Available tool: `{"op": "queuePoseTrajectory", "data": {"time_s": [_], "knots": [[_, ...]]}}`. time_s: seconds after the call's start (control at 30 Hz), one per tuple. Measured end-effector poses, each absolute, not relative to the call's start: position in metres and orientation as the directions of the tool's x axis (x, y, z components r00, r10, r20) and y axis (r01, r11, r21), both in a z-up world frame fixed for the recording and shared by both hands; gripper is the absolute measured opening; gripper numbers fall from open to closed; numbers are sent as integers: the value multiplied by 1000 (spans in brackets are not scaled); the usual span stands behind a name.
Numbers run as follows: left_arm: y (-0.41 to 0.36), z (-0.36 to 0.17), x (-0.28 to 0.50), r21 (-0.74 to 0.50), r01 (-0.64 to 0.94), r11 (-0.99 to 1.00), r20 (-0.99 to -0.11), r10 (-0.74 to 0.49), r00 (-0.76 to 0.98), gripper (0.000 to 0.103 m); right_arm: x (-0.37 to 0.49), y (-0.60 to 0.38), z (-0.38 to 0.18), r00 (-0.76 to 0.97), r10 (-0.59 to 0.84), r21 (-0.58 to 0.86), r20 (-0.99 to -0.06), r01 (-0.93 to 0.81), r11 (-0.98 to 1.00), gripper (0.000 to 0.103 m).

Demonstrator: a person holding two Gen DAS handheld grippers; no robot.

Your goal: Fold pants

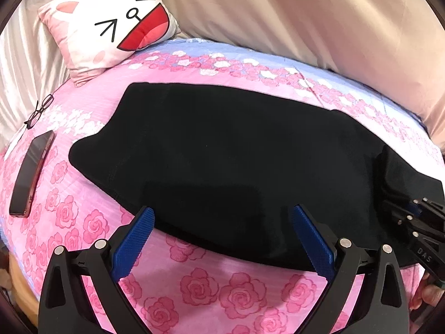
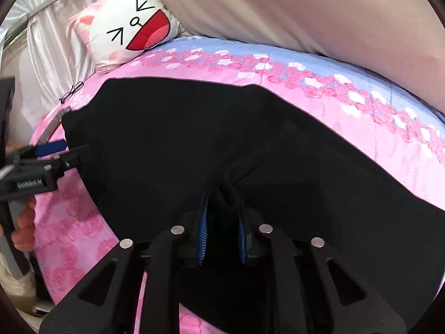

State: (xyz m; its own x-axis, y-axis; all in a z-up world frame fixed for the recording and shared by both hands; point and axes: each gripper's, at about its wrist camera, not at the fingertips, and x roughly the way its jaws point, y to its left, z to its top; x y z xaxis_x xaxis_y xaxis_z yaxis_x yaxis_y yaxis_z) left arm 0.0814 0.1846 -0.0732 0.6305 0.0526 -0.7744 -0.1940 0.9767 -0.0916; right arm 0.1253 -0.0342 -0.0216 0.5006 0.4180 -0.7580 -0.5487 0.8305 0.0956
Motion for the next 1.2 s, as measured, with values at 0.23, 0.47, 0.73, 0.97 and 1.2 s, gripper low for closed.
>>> {"op": "queuePoseTrajectory", "data": {"time_s": [0.23,0.47,0.73,0.97,1.2], "knots": [[197,-90,87,-93,-223,970,-796,62,602,97,109,-63,16,533,511,231,-675,-505,832,31],[231,-80,77,-274,-262,925,-779,-53,625,97,125,-68,-9,495,493,279,-715,-445,851,32],[217,-52,90,-260,-238,936,-745,-38,666,97,162,-76,-21,514,452,319,-729,-329,889,32],[118,-44,137,-278,-34,960,-753,-196,628,97,153,-86,0,575,479,337,-664,-341,877,31],[0,-38,163,-190,205,960,-746,-277,605,97,105,-224,24,744,252,308,-619,-65,949,32]]}}
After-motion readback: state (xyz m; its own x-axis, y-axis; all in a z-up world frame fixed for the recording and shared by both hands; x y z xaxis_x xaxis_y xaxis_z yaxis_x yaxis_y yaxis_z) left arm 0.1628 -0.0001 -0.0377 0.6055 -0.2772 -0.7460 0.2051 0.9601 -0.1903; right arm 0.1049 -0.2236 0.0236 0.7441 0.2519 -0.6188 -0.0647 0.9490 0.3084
